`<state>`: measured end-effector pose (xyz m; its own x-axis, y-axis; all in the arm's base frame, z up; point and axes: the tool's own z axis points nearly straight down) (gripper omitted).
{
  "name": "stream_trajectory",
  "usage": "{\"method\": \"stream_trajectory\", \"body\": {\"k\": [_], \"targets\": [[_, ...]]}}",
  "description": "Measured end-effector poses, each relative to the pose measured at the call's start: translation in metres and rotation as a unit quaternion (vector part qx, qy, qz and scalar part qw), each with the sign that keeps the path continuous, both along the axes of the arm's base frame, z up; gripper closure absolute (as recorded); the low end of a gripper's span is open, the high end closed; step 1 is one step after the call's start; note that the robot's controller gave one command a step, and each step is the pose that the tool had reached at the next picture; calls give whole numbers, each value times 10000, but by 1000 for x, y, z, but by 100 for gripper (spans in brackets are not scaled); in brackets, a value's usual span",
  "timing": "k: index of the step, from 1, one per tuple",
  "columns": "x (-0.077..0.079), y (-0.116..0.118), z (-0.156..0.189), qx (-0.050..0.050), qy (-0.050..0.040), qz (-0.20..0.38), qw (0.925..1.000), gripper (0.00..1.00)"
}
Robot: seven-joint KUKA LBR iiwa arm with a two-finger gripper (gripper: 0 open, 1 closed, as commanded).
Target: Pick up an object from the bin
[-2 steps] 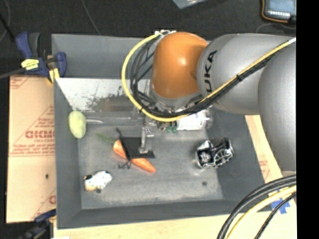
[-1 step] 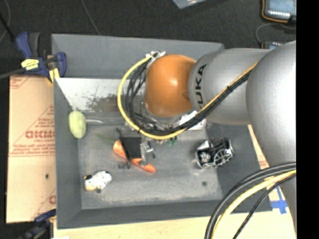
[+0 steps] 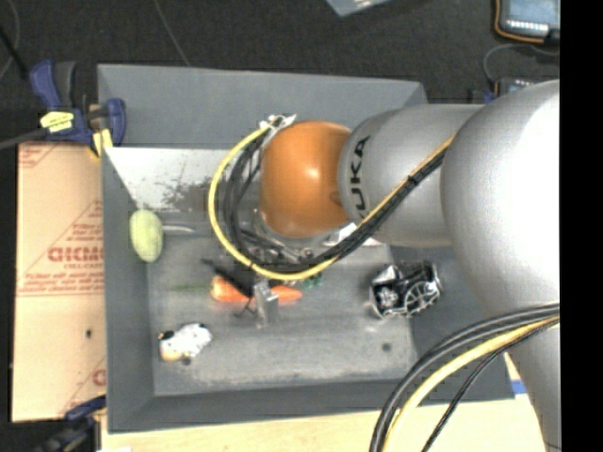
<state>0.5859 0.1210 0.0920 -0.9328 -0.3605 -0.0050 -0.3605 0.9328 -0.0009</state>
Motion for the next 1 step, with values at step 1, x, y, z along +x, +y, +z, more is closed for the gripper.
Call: {"method": "stream_trajectory", "body": {"k": [1], "targets": [[2,-7,-6,3,-37,1311,9914,100]]}}
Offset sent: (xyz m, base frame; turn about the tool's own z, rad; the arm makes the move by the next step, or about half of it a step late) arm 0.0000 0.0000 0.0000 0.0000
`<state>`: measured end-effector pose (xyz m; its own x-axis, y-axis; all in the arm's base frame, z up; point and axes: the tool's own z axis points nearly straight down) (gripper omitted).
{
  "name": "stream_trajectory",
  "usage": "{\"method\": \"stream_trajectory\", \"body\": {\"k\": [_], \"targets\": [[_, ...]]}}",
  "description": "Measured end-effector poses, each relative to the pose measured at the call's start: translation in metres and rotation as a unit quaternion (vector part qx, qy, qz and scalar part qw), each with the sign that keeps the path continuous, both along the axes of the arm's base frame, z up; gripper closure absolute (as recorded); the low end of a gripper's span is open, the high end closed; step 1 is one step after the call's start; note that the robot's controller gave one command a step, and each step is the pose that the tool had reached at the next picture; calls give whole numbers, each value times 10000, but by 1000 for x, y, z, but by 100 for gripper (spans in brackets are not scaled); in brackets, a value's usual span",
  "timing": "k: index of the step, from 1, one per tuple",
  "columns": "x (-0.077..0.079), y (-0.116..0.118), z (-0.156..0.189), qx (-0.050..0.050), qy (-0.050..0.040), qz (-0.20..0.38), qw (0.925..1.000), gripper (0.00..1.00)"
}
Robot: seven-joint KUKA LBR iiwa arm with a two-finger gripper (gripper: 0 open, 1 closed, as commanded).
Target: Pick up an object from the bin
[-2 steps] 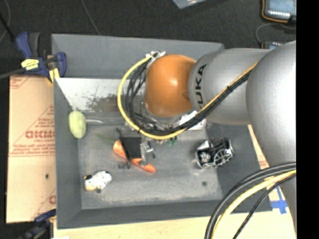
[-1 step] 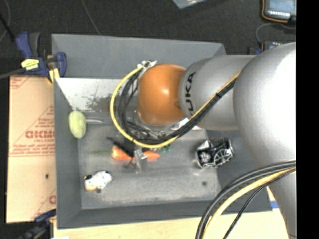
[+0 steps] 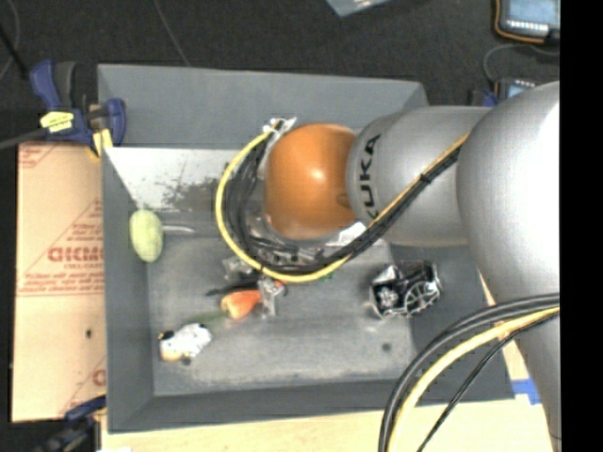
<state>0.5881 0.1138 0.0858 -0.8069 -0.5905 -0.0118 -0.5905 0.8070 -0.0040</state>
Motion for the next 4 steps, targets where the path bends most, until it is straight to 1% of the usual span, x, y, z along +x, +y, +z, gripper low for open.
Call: {"method": "stream_trajectory", "body": {"k": [1,2,3,4], "targets": [[0,0,0,1,1,-7,10000,100],[-5,-7,36,-6,38,44,10000,100],[14,-12,61,8,-82,97,9999,100],[2,-12,70,-10,73,118,9999,100]]}}
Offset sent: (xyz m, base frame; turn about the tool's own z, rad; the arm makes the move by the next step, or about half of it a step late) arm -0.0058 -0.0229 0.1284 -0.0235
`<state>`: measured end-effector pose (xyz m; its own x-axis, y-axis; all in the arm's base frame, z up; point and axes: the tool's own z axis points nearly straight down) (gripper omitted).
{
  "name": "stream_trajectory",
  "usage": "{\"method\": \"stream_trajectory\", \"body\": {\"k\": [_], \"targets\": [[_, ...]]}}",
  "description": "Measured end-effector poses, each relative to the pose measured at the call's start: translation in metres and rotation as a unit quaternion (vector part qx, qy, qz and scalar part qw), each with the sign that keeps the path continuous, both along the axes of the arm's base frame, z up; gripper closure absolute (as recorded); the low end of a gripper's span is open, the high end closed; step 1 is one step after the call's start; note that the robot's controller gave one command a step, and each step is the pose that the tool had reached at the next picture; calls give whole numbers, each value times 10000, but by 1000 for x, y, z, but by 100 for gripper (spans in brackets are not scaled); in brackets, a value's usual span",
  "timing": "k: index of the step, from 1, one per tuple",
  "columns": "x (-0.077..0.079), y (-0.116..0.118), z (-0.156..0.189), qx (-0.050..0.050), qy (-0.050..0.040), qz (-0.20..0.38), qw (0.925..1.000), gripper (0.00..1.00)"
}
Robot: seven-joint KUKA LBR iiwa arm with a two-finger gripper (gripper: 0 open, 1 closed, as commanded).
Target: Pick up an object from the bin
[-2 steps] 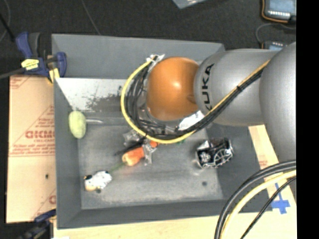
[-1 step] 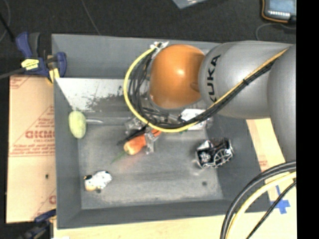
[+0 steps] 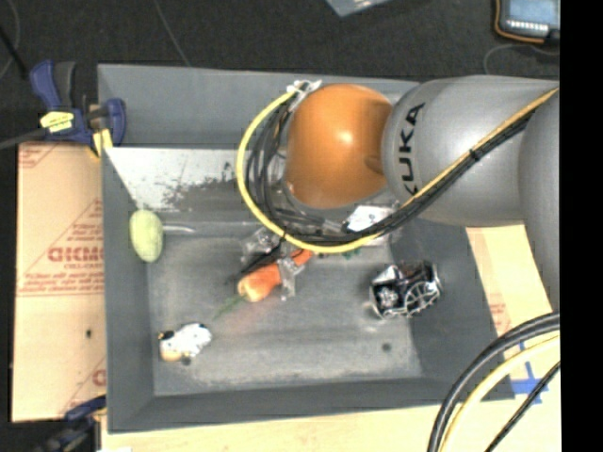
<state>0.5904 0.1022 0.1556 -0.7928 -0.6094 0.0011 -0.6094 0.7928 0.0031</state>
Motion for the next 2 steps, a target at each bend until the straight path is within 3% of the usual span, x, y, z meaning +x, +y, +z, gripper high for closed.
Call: {"method": "stream_trajectory", "body": {"k": [1,2], "targets": [[1,1,17,4,-29,18,10000,100],[5,1,71,12,-93,-15,10000,100]]}}
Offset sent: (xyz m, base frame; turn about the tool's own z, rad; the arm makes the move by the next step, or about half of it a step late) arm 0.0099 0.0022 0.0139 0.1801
